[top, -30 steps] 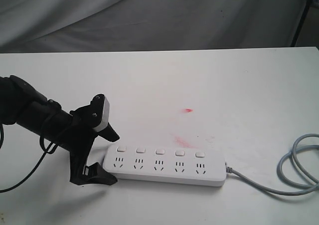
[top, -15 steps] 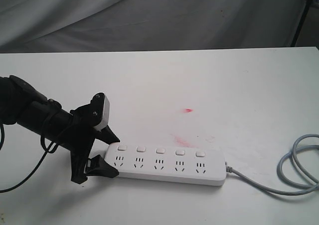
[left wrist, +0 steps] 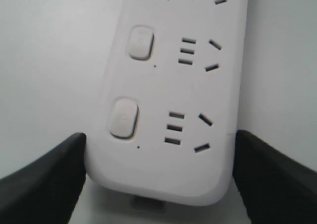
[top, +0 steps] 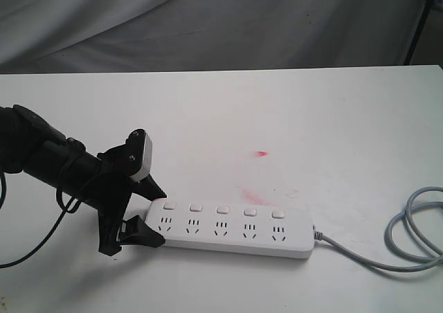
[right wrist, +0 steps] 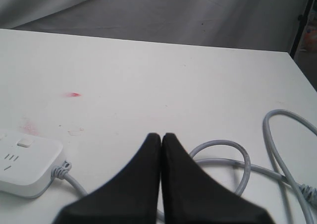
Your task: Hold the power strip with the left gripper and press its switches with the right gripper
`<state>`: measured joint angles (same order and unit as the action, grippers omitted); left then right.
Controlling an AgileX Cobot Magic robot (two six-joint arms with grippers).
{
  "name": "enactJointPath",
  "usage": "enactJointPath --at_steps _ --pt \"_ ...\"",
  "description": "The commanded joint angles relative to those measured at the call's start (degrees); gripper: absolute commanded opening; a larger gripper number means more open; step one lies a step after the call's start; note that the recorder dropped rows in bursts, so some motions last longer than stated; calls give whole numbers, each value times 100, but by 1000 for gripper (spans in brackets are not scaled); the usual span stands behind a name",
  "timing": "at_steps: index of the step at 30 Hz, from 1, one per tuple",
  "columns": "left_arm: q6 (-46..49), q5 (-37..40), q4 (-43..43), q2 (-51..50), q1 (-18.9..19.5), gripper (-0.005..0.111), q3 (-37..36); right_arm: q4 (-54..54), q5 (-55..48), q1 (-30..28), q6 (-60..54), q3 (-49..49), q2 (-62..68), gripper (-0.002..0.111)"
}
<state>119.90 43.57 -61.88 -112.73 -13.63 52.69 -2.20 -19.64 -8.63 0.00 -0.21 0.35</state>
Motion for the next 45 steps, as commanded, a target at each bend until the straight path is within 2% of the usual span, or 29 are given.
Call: enactJointPath --at_steps 1,32,35,42,45 --pt "12 -7 -61 3 -45 0 32 20 6 12 0 21 -35 0" --pt "12 -7 -61 3 -45 0 32 20 145 12 0 21 -35 0" --pt "12 -7 -61 3 -45 0 32 -43 499 12 0 21 -35 0" --pt "12 -7 -61 3 -45 0 32 -43 2270 12 0 21 -35 0" --pt "12 -7 -61 3 -45 0 32 -43 2725 12 0 21 -35 0"
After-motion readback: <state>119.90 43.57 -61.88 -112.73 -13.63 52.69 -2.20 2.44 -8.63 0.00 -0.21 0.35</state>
